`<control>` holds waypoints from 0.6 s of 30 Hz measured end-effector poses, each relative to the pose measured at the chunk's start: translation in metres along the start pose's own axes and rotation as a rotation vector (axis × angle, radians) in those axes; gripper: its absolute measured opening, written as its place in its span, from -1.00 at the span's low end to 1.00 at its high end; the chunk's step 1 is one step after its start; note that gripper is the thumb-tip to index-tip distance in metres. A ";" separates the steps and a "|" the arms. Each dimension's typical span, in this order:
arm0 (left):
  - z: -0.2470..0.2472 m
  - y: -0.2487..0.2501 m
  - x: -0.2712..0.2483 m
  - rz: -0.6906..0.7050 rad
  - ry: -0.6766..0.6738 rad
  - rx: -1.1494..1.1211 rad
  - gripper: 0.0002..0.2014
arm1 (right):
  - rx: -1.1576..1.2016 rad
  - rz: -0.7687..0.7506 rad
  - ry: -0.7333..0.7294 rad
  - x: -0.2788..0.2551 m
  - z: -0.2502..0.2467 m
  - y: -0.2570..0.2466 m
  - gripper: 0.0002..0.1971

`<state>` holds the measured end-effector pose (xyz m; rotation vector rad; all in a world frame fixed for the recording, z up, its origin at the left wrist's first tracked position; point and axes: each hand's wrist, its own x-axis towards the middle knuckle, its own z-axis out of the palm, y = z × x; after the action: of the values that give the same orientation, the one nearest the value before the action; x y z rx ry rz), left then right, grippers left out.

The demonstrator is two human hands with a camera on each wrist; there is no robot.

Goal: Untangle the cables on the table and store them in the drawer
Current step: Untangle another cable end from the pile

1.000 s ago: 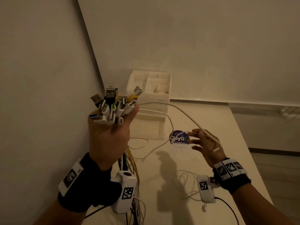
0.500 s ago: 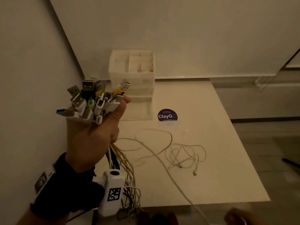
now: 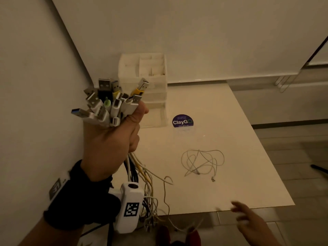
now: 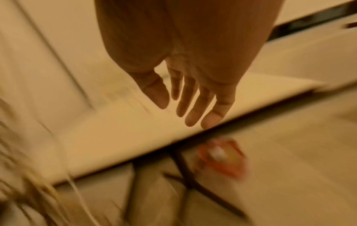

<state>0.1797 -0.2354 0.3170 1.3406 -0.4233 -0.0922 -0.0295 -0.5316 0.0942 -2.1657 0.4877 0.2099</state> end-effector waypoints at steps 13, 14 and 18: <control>0.028 0.005 -0.032 -0.123 -0.120 0.006 -0.52 | 0.159 -0.654 -0.577 0.041 0.071 -0.238 -0.96; 0.026 0.007 -0.032 -0.110 -0.121 -0.006 -0.53 | 0.171 -0.635 -0.580 0.043 0.079 -0.231 -0.91; 0.023 0.025 -0.027 -0.025 -0.083 -0.056 -0.79 | 0.293 -0.490 -0.525 0.048 0.100 -0.192 -0.70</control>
<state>0.1422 -0.2423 0.3384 1.2898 -0.4703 -0.1798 0.0969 -0.3619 0.1600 -1.7829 -0.2949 0.3894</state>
